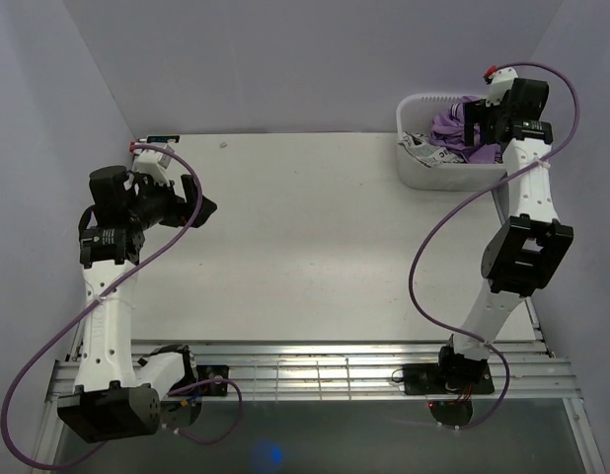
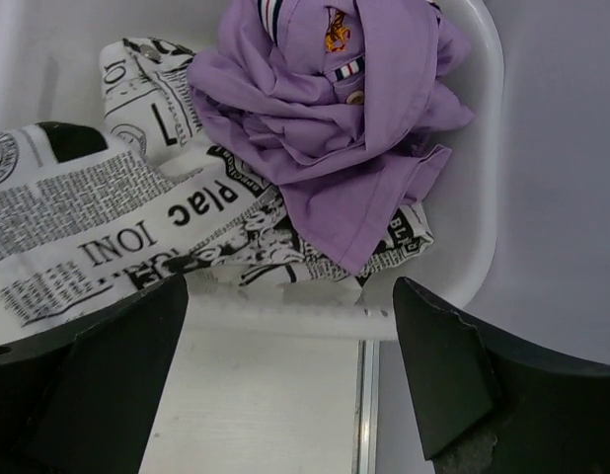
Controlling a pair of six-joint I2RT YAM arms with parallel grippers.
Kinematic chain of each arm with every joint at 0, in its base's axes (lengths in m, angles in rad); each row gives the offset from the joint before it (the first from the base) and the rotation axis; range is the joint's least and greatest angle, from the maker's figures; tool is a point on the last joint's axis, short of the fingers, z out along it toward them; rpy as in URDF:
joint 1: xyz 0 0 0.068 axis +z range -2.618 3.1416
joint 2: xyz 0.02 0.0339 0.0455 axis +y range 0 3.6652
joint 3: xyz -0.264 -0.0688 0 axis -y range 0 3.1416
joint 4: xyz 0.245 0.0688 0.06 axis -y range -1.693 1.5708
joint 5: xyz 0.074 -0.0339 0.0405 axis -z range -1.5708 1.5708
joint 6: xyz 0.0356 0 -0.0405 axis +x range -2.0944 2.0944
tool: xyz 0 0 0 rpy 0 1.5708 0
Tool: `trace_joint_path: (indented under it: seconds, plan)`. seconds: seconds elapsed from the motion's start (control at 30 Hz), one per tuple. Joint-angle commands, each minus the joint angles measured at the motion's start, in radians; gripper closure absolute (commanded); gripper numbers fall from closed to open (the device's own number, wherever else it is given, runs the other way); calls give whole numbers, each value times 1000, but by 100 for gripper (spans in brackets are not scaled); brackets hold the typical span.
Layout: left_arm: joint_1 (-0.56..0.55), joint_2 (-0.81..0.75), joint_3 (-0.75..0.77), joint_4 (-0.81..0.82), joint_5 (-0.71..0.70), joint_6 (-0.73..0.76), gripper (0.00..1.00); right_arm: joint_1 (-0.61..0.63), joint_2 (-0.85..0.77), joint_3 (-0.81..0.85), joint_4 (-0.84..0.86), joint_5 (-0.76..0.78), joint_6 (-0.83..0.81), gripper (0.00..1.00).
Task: Fold and stack the trousers
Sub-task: Grab the trousers from the pile
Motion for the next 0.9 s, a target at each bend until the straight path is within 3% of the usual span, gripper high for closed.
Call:
trace_joint_path:
  seconds: [0.0, 0.13, 0.4, 0.8, 0.87]
  plan:
    - [0, -14, -24, 60, 56, -44, 2, -15, 120, 146, 90, 17, 10, 10]
    - [1, 3, -52, 66, 78, -49, 2, -38, 251, 248, 139, -9, 33, 10]
    - [1, 24, -118, 74, 72, -36, 2, -69, 423, 263, 398, -92, 113, 10]
    - [1, 38, -140, 67, 12, -33, 2, -50, 597, 314, 589, -34, 99, 6]
    - [0, 41, -133, 60, 7, -32, 2, -47, 595, 317, 622, -3, 93, 28]
